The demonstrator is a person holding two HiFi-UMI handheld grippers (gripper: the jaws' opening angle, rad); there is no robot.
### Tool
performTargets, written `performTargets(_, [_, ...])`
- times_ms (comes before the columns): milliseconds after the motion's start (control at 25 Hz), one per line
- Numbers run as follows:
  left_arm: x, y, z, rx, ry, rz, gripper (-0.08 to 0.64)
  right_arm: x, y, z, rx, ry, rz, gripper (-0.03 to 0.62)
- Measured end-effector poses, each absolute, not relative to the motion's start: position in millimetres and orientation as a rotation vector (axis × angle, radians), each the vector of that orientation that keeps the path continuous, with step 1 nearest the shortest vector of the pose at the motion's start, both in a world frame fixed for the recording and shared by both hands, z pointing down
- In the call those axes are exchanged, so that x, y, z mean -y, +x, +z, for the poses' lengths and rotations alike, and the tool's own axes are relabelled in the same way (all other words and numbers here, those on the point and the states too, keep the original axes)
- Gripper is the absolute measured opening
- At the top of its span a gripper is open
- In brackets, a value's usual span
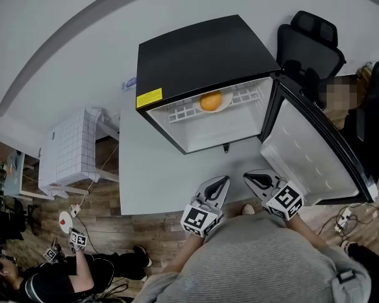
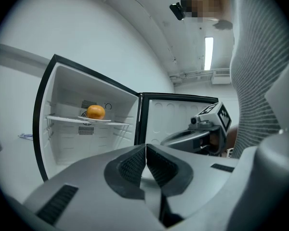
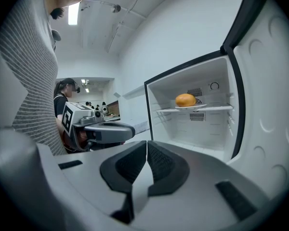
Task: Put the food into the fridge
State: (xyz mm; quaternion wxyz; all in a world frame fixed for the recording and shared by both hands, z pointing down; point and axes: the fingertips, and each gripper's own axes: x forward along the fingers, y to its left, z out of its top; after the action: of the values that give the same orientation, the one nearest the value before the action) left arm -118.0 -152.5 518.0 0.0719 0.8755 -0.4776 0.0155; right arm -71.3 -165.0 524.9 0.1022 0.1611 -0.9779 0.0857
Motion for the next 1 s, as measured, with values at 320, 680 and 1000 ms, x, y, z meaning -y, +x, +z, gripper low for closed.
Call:
performTargets(320, [149,-106,532,1.323,2.565,0.027,0.012,159,-72,532,2.877,0.452,0.271,0.012])
performTargets(680, [144,-94,538,1.273,2.581,0.085,0.012,155,-71,536,2.841,0.424,0.177,0.012])
performTargets(1000, [143,-88,537,1.254,2.593,0.097,0.012,155,-68,535,2.855,0.435,0.191,0.012])
